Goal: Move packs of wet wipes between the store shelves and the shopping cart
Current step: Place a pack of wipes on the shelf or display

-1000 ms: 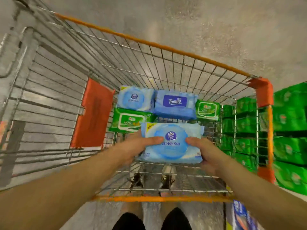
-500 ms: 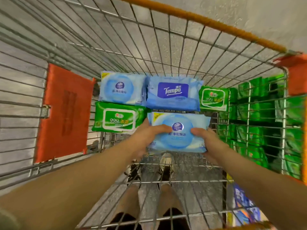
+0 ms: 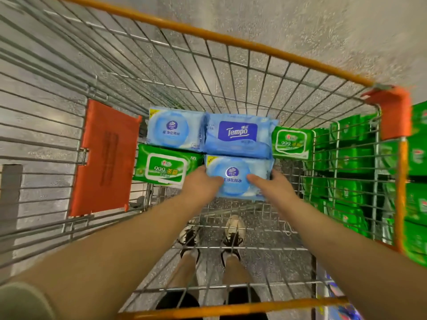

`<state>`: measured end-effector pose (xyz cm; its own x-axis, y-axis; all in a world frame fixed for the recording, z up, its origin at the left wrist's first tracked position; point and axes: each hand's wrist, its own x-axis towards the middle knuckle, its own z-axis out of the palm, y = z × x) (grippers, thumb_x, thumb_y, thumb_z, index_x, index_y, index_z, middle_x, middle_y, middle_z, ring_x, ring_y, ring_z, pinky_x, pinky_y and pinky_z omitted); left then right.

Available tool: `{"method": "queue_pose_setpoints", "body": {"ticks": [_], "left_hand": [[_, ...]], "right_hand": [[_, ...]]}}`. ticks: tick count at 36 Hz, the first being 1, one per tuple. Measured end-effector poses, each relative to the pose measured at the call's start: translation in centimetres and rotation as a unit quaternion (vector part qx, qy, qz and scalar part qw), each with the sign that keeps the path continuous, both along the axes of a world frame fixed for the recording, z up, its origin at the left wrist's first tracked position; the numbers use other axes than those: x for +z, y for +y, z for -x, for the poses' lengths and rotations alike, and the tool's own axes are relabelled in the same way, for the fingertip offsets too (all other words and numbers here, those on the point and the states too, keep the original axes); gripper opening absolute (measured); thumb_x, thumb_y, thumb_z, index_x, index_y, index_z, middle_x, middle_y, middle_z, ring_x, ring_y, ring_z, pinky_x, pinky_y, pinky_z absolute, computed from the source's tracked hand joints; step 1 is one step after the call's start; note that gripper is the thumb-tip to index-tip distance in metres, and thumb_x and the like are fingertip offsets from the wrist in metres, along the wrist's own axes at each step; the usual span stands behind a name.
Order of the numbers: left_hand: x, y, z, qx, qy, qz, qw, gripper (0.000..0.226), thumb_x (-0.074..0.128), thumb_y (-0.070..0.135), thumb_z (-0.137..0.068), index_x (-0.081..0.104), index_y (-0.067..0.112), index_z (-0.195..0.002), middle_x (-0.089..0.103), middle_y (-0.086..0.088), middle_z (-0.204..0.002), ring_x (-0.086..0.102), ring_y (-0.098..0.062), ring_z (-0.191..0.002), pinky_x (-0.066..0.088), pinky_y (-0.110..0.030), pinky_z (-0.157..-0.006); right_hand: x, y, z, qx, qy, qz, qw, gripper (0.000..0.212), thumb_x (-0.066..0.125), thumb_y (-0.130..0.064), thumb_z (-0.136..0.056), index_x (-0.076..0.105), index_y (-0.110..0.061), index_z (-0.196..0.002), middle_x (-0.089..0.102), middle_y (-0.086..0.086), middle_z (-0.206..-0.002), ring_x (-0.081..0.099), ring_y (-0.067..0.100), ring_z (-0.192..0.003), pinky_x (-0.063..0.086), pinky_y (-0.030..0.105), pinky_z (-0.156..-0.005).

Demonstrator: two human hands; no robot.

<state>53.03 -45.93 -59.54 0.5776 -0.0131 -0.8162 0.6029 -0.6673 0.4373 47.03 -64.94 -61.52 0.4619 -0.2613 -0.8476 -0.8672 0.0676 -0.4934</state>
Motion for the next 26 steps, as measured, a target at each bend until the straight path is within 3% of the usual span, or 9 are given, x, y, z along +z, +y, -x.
{"method": "queue_pose_setpoints", "body": {"ticks": [4, 7, 9, 12, 14, 17, 20, 23, 26], "left_hand": [[2.2, -0.3, 0.2, -0.001, 0.022, -0.004, 1.000, 0.036, 0.063, 0.041, -0.095, 0.056, 0.020, -0.123, 0.065, -0.002, -0.108, 0.062, -0.020, -0.081, 0.046, -0.029, -0.063], [4.4, -0.2, 0.0, -0.035, 0.009, -0.017, 0.999, 0.040, 0.060, 0.046, -0.096, 0.059, 0.019, -0.126, 0.064, -0.001, -0.109, 0.061, -0.022, -0.088, 0.045, -0.031, -0.069], [5.9, -0.2, -0.4, -0.063, -0.008, -0.027, 0.998, 0.046, 0.059, 0.050, -0.094, 0.061, 0.020, -0.129, 0.066, -0.005, -0.120, 0.060, -0.026, -0.096, 0.044, -0.033, -0.075], [9.5, -0.3, -1.0, -0.097, -0.041, -0.032, 0.994, 0.050, 0.056, 0.055, -0.092, 0.057, 0.022, -0.130, 0.063, -0.004, -0.122, 0.057, -0.023, -0.096, 0.040, -0.030, -0.064], [11.1, -0.3, -1.5, -0.126, -0.055, -0.033, 0.990, 0.054, 0.053, 0.055, -0.095, 0.052, 0.024, -0.139, 0.062, -0.004, -0.127, 0.057, -0.019, -0.094, 0.038, -0.028, -0.062], [15.4, -0.6, -2.5, -0.172, -0.100, -0.049, 0.979, 0.071, 0.050, 0.058, -0.097, 0.037, 0.021, -0.156, 0.055, -0.009, -0.145, 0.057, -0.019, -0.102, 0.045, -0.031, -0.082], [20.3, -1.4, -3.7, -0.212, -0.153, -0.066, 0.963, 0.075, 0.050, 0.061, -0.097, 0.033, 0.020, -0.159, 0.047, -0.009, -0.154, 0.055, -0.029, -0.127, 0.044, -0.037, -0.100], [25.4, -2.2, -4.7, -0.244, -0.217, -0.077, 0.942, 0.075, 0.051, 0.060, -0.098, 0.038, 0.016, -0.156, 0.045, -0.011, -0.156, 0.047, -0.029, -0.139, 0.039, -0.036, -0.110], [30.4, -2.7, -5.4, -0.266, -0.257, -0.077, 0.926, 0.074, 0.051, 0.065, -0.095, 0.045, 0.018, -0.152, 0.049, -0.008, -0.153, 0.053, -0.029, -0.132, 0.044, -0.041, -0.109]], "right_hand": [[2.4, -0.2, -0.1, 0.047, 0.016, 0.030, 0.998, 0.050, 0.082, -0.031, -0.084, 0.060, -0.020, -0.128, 0.070, 0.003, -0.117, 0.070, 0.019, -0.093, 0.058, 0.037, -0.083], [5.3, -0.4, -0.3, 0.126, 0.026, 0.072, 0.989, 0.045, 0.075, -0.032, -0.091, 0.057, -0.018, -0.129, 0.065, 0.001, -0.114, 0.065, 0.012, -0.082, 0.054, 0.027, -0.068], [7.3, -1.0, -0.6, 0.184, 0.029, 0.106, 0.977, 0.046, 0.067, -0.036, -0.095, 0.054, -0.014, -0.134, 0.062, 0.003, -0.121, 0.065, 0.020, -0.093, 0.054, 0.030, -0.077], [11.4, -2.1, -1.4, 0.246, 0.005, 0.161, 0.956, 0.049, 0.059, -0.038, -0.100, 0.053, -0.010, -0.140, 0.059, 0.010, -0.138, 0.060, 0.029, -0.120, 0.045, 0.029, -0.092], [13.2, -2.7, -2.0, 0.286, 0.005, 0.187, 0.940, 0.058, 0.055, -0.043, -0.100, 0.046, -0.011, -0.147, 0.055, 0.010, -0.146, 0.058, 0.029, -0.125, 0.046, 0.031, -0.096], [17.8, -4.2, -2.5, 0.323, -0.024, 0.246, 0.914, 0.064, 0.051, -0.047, -0.100, 0.038, -0.015, -0.154, 0.049, 0.012, -0.152, 0.051, 0.030, -0.134, 0.043, 0.034, -0.103], [22.7, -6.0, -3.4, 0.358, -0.059, 0.290, 0.885, 0.063, 0.048, -0.043, -0.102, 0.034, -0.013, -0.155, 0.050, 0.015, -0.151, 0.050, 0.031, -0.135, 0.041, 0.033, -0.105], [27.7, -7.4, -4.1, 0.391, -0.090, 0.331, 0.854, 0.064, 0.046, -0.041, -0.103, 0.028, -0.013, -0.158, 0.046, 0.014, -0.155, 0.045, 0.029, -0.140, 0.036, 0.033, -0.111], [32.5, -8.3, -4.5, 0.389, -0.134, 0.366, 0.835, 0.067, 0.048, -0.044, -0.102, 0.027, -0.016, -0.159, 0.042, 0.010, -0.158, 0.043, 0.028, -0.142, 0.037, 0.035, -0.112]]}}
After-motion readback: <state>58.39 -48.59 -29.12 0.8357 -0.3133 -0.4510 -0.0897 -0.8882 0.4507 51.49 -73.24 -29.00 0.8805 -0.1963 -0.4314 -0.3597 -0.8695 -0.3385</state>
